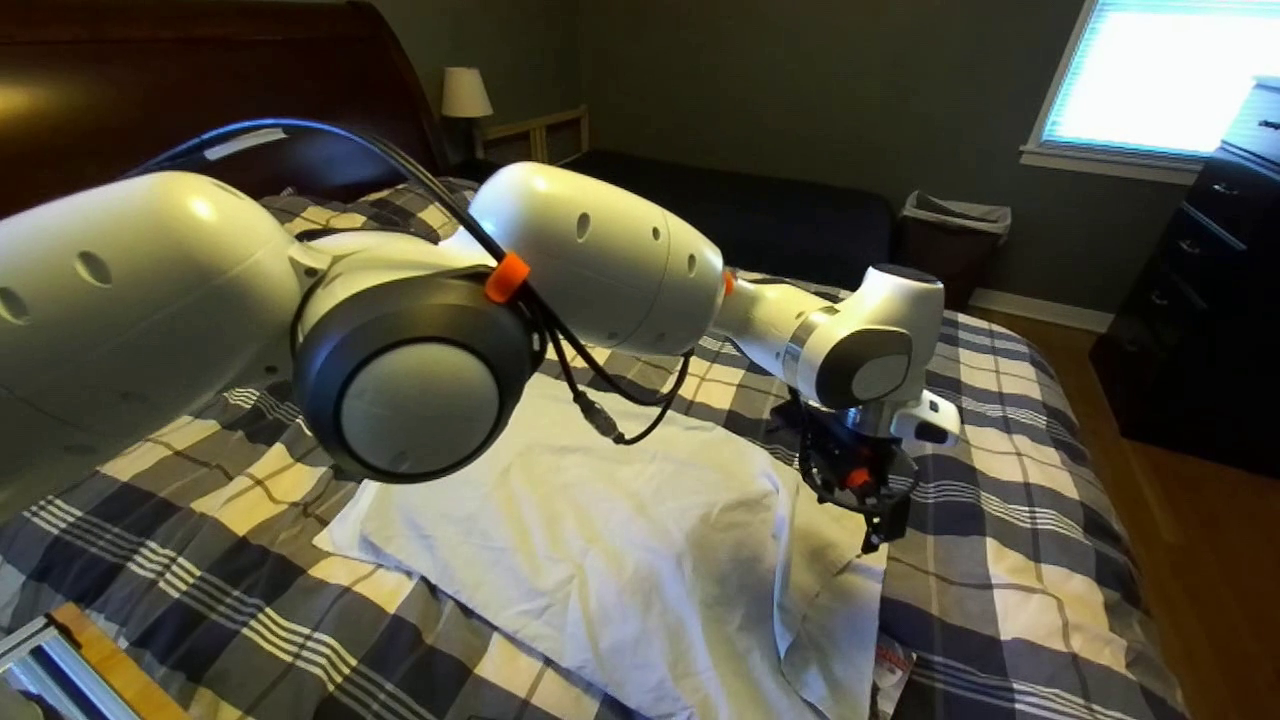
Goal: Partially unfold the sheet
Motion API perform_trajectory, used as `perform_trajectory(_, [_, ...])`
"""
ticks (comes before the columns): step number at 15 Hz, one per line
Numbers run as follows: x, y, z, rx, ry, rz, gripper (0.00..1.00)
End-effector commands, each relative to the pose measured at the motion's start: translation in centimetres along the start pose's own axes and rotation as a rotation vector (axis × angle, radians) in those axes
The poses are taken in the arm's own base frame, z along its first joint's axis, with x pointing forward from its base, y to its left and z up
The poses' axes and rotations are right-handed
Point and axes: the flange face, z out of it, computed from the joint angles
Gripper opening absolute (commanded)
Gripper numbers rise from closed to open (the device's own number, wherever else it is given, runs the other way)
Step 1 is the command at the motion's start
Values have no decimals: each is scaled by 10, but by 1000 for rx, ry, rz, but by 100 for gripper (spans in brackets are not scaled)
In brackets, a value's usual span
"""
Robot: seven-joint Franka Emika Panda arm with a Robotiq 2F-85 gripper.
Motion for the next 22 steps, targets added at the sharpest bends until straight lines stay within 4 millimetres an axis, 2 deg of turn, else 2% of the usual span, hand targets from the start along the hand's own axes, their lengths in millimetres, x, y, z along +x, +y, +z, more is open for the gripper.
perform_trajectory(1, [7,2,18,25,-1,-32,100])
perform_trajectory(5, [11,-6,31,-1,26,-68,100])
perform_trajectory(12, [14,-7,52,23,45,-36,100])
perform_trajectory(19, [13,-19,73,59,69,5,100])
perform_trajectory(20, [13,-20,75,64,76,12,93])
perform_trajectory(21, [13,-21,76,64,82,16,74])
perform_trajectory(22, [13,-22,78,66,87,21,68])
